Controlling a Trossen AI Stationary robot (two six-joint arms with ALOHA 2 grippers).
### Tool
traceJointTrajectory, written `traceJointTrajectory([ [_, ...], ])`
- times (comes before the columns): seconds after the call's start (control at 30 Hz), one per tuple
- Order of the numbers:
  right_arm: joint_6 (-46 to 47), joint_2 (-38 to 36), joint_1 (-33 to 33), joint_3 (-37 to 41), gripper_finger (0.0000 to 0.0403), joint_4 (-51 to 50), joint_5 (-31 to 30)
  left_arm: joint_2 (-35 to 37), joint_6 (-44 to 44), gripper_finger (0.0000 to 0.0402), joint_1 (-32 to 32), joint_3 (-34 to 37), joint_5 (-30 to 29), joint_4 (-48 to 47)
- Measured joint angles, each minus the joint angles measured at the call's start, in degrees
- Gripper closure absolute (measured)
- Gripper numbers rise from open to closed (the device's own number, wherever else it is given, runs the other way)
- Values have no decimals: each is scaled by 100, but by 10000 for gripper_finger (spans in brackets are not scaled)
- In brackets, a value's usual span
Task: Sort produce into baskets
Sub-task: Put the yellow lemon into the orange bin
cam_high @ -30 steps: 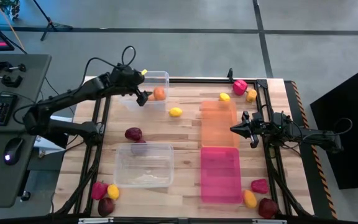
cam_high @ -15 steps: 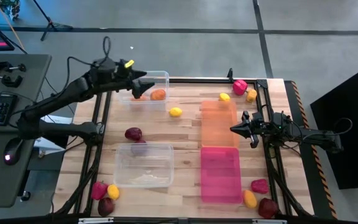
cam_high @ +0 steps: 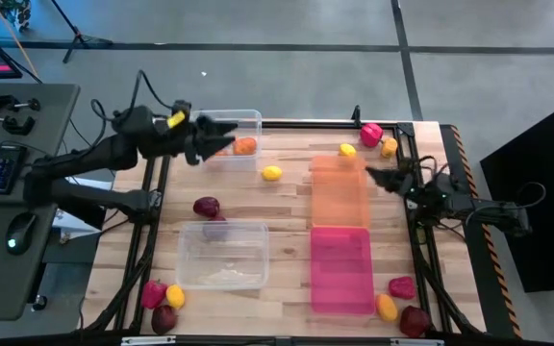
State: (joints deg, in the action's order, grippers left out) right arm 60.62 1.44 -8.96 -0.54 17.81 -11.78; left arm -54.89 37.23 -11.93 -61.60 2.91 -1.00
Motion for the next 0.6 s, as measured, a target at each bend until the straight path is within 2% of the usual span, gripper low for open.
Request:
traceJointTrajectory([
  [0.1,-344,230,1,-49,386,1289,46,-24,-94,5,408,2,-416,-84],
  [0.2,-1047,655,1,-516,386,1728,306,-26,-195,5,633,2,-1002,-32],
  [0.3,-1332,1250,1,-1228,386,1139,426,31,-226,5,667,4,-1280,120],
  [0.47,-1828,2565,1,-2568,386,-466,882,365,-587,5,569,7,-1340,219],
  [0.6,-2397,3544,1,-3422,386,-1459,993,786,-859,5,548,4,-1364,97],
])
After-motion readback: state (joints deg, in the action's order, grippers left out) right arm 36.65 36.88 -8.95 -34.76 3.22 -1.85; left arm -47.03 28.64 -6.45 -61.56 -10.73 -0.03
